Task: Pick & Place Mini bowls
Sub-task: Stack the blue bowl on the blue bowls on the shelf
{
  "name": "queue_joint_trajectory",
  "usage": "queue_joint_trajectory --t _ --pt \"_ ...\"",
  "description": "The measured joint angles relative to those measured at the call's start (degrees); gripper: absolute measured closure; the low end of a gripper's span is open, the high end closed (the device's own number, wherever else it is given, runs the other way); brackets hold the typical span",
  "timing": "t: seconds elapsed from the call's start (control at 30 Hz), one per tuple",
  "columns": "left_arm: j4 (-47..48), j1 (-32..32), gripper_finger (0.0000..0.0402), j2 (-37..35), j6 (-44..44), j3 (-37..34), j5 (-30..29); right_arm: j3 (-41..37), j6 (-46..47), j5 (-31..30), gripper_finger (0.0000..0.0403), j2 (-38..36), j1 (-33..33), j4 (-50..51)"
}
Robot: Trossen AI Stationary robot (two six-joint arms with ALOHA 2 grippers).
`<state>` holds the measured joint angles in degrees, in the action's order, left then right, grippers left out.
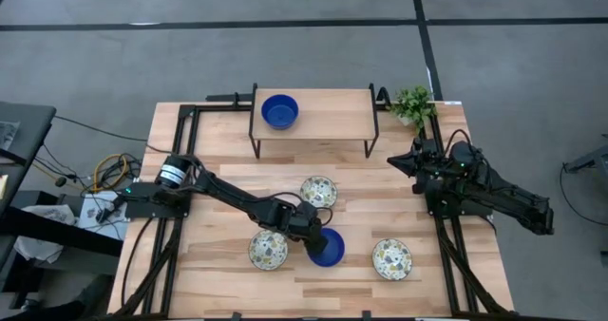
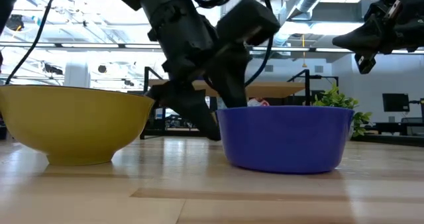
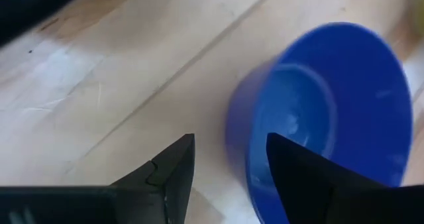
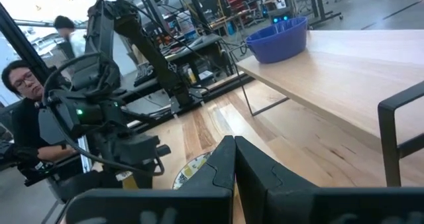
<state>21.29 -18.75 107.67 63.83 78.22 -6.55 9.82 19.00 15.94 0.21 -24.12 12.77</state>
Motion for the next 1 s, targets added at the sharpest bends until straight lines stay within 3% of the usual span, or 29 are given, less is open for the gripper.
queue_joint_trajectory --t 0.27,0.7,1.0 --pt "-0.9 1.0 0.0236 0.1 1.2 0.0 0.0 0.0 0.0 0.0 0.0403 0.0 0.0 0.1" --pt "-0.8 0.9 0.0389 0.1 1.1 0.0 0.0 0.0 0.1 0.0 0.0403 0.0 0.0 0.0" --pt "-2.1 0.9 0.0395 -1.0 0.8 0.0 5.4 0.0 0.1 0.0 0.0403 0.0 0.0 0.0"
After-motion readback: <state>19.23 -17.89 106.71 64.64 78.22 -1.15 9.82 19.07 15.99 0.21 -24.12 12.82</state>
